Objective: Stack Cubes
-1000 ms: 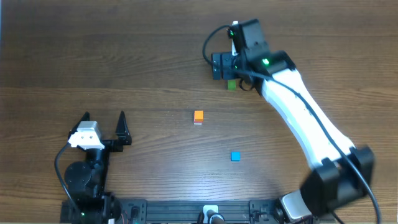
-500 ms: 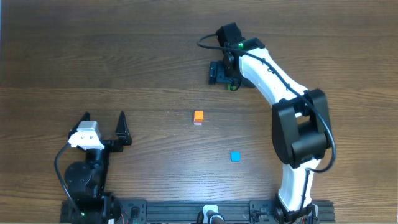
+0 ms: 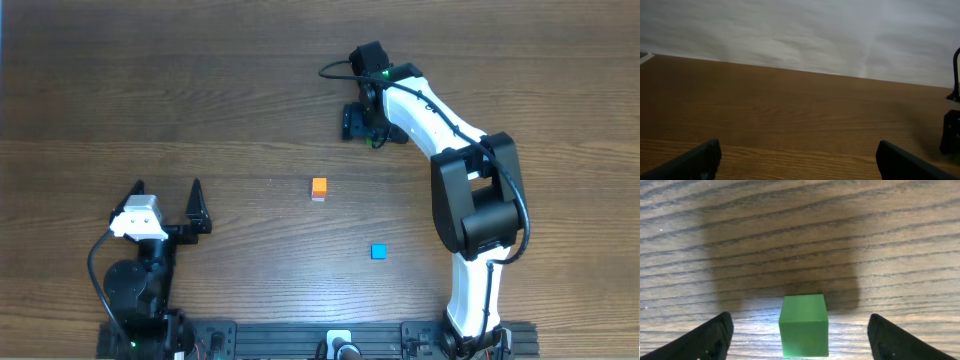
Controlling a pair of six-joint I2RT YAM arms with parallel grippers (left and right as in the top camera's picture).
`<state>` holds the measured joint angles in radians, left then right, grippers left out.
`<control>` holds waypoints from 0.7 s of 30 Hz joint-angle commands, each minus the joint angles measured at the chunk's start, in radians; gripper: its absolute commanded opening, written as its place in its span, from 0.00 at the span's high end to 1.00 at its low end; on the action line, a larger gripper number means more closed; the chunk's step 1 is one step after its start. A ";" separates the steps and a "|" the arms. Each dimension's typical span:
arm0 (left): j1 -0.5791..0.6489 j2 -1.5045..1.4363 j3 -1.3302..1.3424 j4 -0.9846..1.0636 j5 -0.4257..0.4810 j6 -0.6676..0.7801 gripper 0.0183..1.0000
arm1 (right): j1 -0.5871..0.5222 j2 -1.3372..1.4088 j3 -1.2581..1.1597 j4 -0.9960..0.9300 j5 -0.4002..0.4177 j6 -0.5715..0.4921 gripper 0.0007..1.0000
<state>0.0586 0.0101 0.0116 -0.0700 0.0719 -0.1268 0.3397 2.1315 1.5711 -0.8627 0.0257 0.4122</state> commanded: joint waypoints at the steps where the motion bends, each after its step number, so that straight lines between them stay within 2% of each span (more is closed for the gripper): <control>1: 0.005 -0.007 -0.006 0.000 0.006 0.015 0.00 | -0.005 0.041 0.022 0.006 0.017 -0.029 0.18; 3: 0.005 -0.007 -0.006 0.000 0.006 0.015 0.00 | -0.005 0.047 0.022 0.007 0.017 -0.040 0.19; 12: 0.005 -0.007 -0.006 0.000 0.006 0.015 0.00 | -0.004 0.047 0.022 0.014 0.017 -0.070 0.39; 16: 0.005 -0.007 -0.006 0.000 0.006 0.015 0.00 | -0.003 0.047 0.022 0.014 0.017 -0.089 0.54; 21: 0.005 -0.007 -0.006 0.000 0.006 0.015 0.00 | -0.003 0.047 0.022 0.014 0.017 -0.095 0.63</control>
<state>0.0586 0.0101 0.0116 -0.0700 0.0719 -0.1268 0.3397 2.1685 1.5749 -0.8520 0.0296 0.3275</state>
